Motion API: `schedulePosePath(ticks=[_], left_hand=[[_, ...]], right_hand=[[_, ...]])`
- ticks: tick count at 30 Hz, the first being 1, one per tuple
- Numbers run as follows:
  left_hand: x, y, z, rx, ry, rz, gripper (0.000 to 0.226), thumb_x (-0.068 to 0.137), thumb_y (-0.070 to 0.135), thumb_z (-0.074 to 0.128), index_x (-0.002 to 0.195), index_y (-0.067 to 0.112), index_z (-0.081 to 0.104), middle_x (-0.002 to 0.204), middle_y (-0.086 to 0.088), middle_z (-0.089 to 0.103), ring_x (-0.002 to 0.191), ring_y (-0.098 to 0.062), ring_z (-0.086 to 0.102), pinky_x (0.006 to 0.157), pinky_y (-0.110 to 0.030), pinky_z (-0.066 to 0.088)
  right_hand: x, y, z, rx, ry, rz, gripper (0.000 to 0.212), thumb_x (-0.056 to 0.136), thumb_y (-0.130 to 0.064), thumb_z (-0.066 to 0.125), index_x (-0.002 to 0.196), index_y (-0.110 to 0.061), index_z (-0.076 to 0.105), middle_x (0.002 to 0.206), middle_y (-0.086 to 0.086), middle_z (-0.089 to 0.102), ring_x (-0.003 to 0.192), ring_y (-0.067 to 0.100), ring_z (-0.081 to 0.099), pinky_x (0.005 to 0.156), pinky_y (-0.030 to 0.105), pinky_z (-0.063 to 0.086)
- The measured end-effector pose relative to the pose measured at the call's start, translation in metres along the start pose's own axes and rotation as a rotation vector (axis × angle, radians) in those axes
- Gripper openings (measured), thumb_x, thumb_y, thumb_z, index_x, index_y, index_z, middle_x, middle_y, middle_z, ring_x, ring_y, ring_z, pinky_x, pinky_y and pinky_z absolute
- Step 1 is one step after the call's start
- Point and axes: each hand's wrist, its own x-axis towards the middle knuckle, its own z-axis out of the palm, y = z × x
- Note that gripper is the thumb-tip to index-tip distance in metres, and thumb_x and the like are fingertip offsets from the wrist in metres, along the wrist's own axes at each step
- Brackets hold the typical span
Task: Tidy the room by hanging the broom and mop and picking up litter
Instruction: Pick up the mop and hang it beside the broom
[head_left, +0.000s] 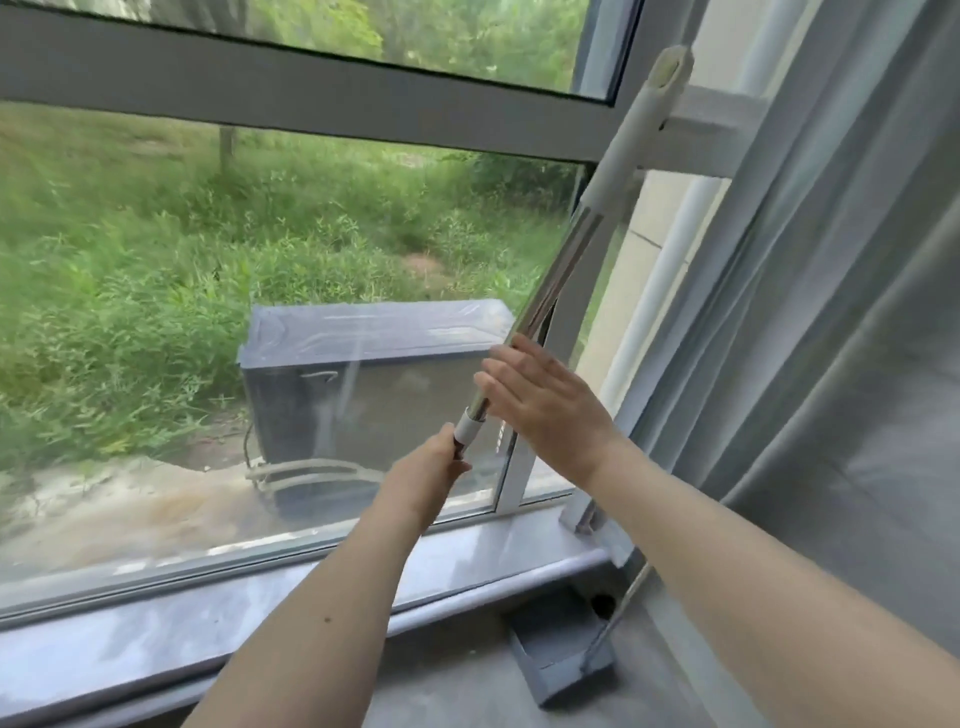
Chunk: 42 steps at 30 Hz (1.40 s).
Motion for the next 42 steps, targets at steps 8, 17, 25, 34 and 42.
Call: schedulePosePath(ticks=[8,17,25,34,42], left_hand=[[-0.006,0.167,-0.038,-0.099,0.002,0.176,0.022,0.094,0.024,0.051,0.105,0.008,0.043,0.092,-0.011,0.062,0.085,-0.033,0.061,0.064,-0.031,0.041],[-0.062,0.319,-0.005,-0.021,0.121,0.352,0.024,0.093,0.028,0.053,0.105,0.008,0.048,0.1,-0.015,0.067,0.093,-0.037,0.064,0.071,-0.037,0.048],[-0.12,0.431,0.058,0.119,0.096,0.581,0.029,0.091,0.034,0.055,0.103,0.009,0.047,0.097,-0.012,0.071,0.091,-0.035,0.067,0.065,-0.033,0.045],[-0.158,0.562,0.134,0.031,-0.114,0.847,0.039,0.089,0.049,0.053,0.109,0.017,0.044,0.105,-0.004,0.066,0.096,-0.028,0.064,0.067,-0.027,0.038],[-0.157,0.69,0.192,-0.075,-0.295,0.992,0.03,0.089,0.05,0.05,0.096,0.024,0.038,0.102,-0.005,0.062,0.087,-0.024,0.059,0.066,-0.028,0.037]], right_hand=[[0.005,0.112,-0.142,0.236,-0.105,0.823,0.031,0.09,-0.038,0.058,0.101,-0.009,0.06,0.097,0.005,0.064,0.079,0.023,0.063,0.068,0.035,0.052],[-0.045,0.191,-0.261,0.722,0.098,1.199,0.031,0.094,-0.039,0.05,0.07,-0.02,0.05,0.06,-0.009,0.052,0.056,0.012,0.052,0.057,0.029,0.044],[-0.153,0.237,-0.36,0.726,0.127,1.365,0.036,0.096,-0.033,0.049,0.066,-0.015,0.047,0.056,0.003,0.051,0.033,0.0,0.051,0.039,0.017,0.049],[-0.266,0.291,-0.478,0.46,0.102,1.469,0.035,0.096,-0.033,0.047,0.077,-0.006,0.059,0.06,0.004,0.061,0.042,0.011,0.057,0.059,0.033,0.058],[-0.342,0.366,-0.547,0.206,0.149,1.536,0.031,0.096,-0.032,0.047,0.073,-0.012,0.054,0.051,0.0,0.054,0.03,-0.001,0.052,0.043,0.014,0.049]])
